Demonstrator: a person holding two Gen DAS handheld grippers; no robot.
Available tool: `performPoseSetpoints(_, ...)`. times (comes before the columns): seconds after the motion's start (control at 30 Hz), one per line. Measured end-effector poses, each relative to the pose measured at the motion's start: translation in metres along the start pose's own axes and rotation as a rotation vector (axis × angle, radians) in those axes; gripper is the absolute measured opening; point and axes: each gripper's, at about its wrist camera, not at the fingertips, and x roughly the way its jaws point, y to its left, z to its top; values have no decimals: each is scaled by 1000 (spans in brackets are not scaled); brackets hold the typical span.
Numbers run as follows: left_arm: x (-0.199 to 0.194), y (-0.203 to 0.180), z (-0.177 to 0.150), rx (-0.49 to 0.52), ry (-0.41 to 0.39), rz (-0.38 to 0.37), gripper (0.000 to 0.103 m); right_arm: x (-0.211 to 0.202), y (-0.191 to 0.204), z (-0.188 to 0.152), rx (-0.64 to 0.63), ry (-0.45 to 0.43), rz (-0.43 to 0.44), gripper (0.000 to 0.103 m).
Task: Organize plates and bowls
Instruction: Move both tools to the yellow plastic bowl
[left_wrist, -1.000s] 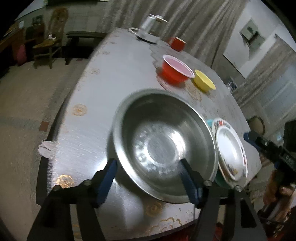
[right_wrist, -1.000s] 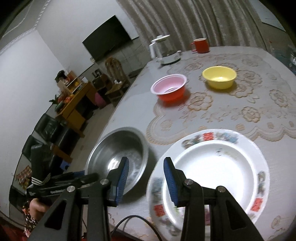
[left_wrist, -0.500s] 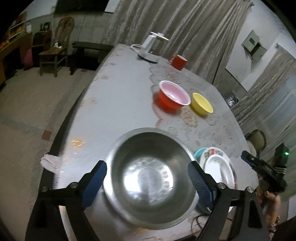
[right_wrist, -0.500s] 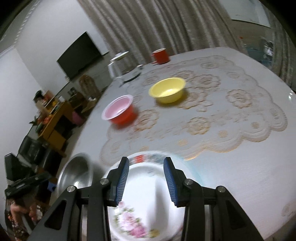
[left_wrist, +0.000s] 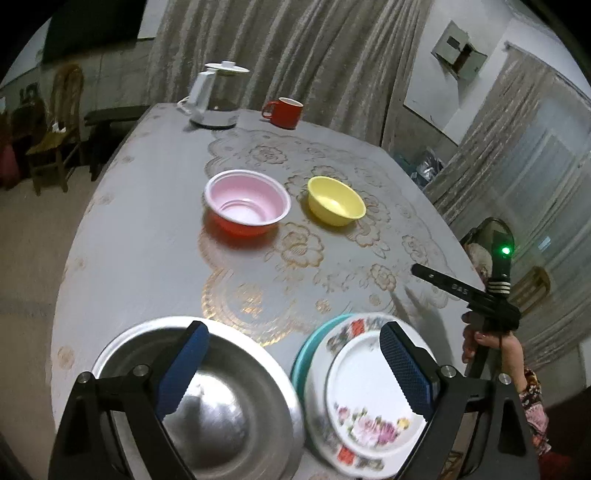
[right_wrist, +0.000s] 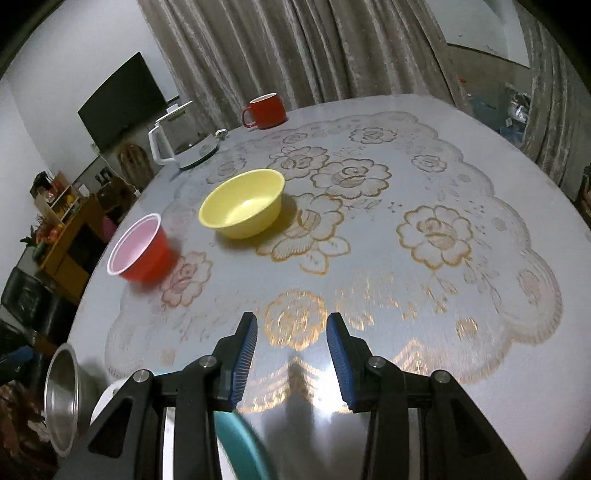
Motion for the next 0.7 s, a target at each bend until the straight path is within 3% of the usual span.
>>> performPoseSetpoints(0.1,14,-11,8,4,30,-33,94,12,-1,10,-15,5,-18,40)
performPoseSetpoints(0.33,41,-31,24,54,53,-14,94,45,-6,34,-6,26,-7,41)
performPoseSetpoints(0.6,54,-29,39,30,45,2,94,70,-4,76,34,-29,52,42)
performPoseSetpoints(0.7,61,-30,44,33,53,9,94,78,-4,90,68,-47,66,49)
